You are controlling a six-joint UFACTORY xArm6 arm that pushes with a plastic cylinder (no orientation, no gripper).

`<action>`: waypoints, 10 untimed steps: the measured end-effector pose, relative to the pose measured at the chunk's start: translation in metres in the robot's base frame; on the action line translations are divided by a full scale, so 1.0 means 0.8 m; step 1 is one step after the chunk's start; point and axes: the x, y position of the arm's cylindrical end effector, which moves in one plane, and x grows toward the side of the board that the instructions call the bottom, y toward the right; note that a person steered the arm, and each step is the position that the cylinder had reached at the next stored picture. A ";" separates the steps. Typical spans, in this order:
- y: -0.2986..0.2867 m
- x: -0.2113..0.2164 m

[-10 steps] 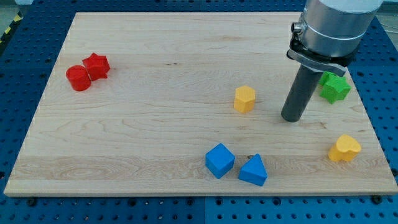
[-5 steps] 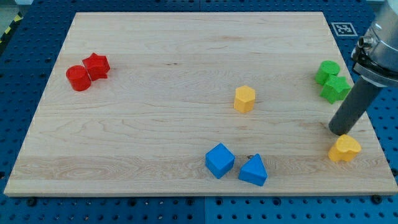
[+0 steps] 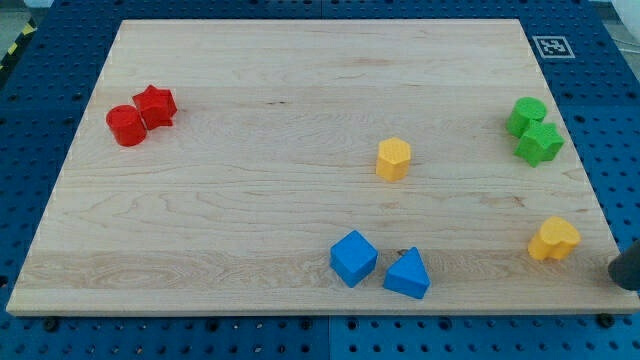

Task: Move the yellow heart diagonally right to the yellow hexagon

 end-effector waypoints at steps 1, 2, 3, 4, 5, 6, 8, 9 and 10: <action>-0.004 -0.001; -0.038 -0.011; -0.038 -0.011; -0.038 -0.011; -0.048 -0.022; -0.051 -0.028; -0.055 -0.029; -0.056 -0.029; -0.067 -0.029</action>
